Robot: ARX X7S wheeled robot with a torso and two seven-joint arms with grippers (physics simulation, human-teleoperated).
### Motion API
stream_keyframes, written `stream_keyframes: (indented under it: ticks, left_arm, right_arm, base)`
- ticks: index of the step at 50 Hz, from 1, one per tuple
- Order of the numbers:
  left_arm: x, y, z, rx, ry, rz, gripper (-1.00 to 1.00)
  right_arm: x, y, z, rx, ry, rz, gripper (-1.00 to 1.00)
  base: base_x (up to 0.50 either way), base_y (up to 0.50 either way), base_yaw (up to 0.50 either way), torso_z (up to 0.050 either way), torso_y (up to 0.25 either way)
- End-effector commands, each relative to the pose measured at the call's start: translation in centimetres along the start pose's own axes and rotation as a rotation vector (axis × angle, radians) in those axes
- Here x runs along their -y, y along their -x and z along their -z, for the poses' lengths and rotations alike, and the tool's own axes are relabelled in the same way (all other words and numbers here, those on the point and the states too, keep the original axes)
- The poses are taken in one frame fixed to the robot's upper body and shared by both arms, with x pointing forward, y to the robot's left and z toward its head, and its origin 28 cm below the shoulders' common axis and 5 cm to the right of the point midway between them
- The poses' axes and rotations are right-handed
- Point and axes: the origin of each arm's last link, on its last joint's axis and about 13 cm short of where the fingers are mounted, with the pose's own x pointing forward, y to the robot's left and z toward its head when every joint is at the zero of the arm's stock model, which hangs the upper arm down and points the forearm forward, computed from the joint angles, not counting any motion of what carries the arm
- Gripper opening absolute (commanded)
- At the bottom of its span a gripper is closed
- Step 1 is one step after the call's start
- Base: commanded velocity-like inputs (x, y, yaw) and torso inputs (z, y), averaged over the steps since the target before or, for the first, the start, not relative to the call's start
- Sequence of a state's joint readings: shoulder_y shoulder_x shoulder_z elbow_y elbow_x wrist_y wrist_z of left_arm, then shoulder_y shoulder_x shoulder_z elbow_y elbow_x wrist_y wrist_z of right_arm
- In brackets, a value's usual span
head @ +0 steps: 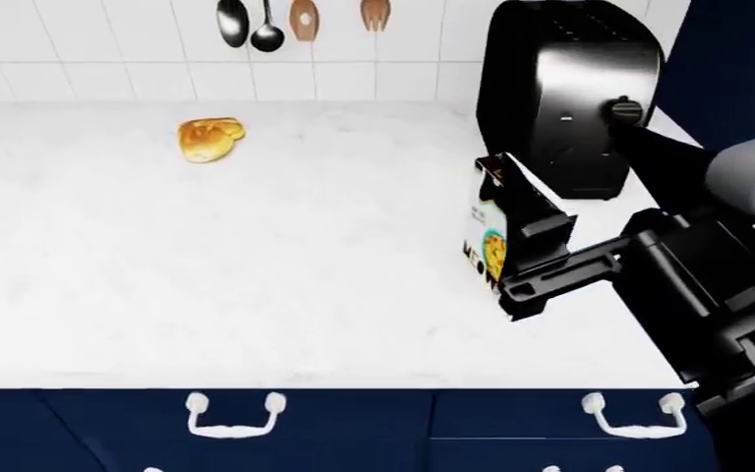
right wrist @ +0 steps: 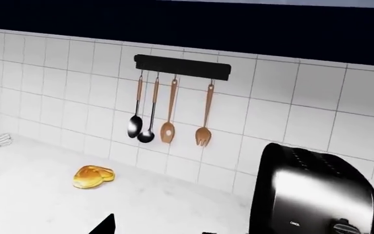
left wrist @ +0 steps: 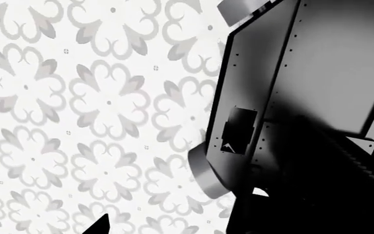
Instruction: Pick the cereal and bar from the counter and place them in the cabinets closest to them.
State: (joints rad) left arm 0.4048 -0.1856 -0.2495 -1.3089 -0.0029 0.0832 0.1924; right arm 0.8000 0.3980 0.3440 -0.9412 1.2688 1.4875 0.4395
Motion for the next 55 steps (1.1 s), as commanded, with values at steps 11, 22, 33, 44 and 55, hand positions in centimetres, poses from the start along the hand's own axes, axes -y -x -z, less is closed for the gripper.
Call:
stream_keyframes:
  ticks: [11, 22, 33, 44, 55]
  left_arm:
    - [0.0, 0.0, 0.0, -0.001, 0.008, 0.004, 1.00]
    - [0.0, 0.0, 0.0, -0.006, -0.015, -0.007, 1.00]
    - [-0.1, 0.0, 0.0, -0.078, -0.120, 0.007, 1.00]
    - [-0.1, 0.1, 0.0, -0.124, -0.144, 0.012, 1.00]
    - [-0.2, 0.1, -0.1, -0.153, -0.296, -0.012, 1.00]
  right_arm:
    - [0.2, 0.6, -3.9, -0.028, 0.024, 0.028, 1.00]
    - [1.7, -1.3, -4.4, -0.381, -0.111, 0.052, 1.00]
    - [3.5, -3.0, -11.0, -0.513, 0.010, 0.082, 1.00]
    - [5.4, -5.1, -14.7, -0.795, 0.066, 0.010, 1.00]
    - [5.2, -5.4, -16.9, -0.685, 0.017, 0.043, 1.00]
  base:
    - [0.23, 0.08, 0.00, 0.032, 0.023]
    - [0.00, 0.00, 0.00, 0.000, 0.000]
    - [0.00, 0.00, 0.00, 0.000, 0.000]
    - [0.00, 0.00, 0.00, 0.000, 0.000]
    - [0.00, 0.00, 0.00, 0.000, 0.000]
